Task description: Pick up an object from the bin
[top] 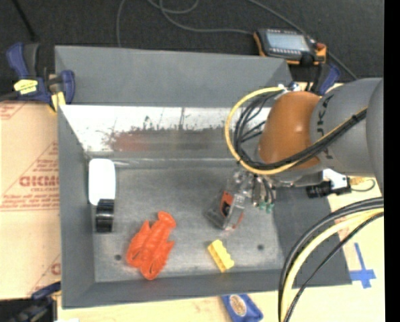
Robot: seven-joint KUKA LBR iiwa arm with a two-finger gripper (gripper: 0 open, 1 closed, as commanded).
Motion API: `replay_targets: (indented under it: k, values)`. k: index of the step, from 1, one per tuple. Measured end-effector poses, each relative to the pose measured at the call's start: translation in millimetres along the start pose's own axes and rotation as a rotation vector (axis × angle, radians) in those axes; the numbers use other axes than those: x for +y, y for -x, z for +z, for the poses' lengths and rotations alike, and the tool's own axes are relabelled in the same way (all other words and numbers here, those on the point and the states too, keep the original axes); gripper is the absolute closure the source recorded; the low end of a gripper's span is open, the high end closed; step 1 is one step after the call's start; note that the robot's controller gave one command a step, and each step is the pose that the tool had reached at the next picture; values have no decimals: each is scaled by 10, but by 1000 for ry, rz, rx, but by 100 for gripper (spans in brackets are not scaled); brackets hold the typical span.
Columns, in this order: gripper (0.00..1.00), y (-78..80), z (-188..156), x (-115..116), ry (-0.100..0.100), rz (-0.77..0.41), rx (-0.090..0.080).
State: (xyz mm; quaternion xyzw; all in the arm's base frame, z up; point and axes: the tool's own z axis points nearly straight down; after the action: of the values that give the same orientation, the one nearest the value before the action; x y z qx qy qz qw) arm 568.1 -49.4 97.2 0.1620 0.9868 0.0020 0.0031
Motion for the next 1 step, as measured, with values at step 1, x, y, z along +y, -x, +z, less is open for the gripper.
replay_targets:
  k: [1]
  values:
    - [100,2,-74,-8,-3,-2,0]
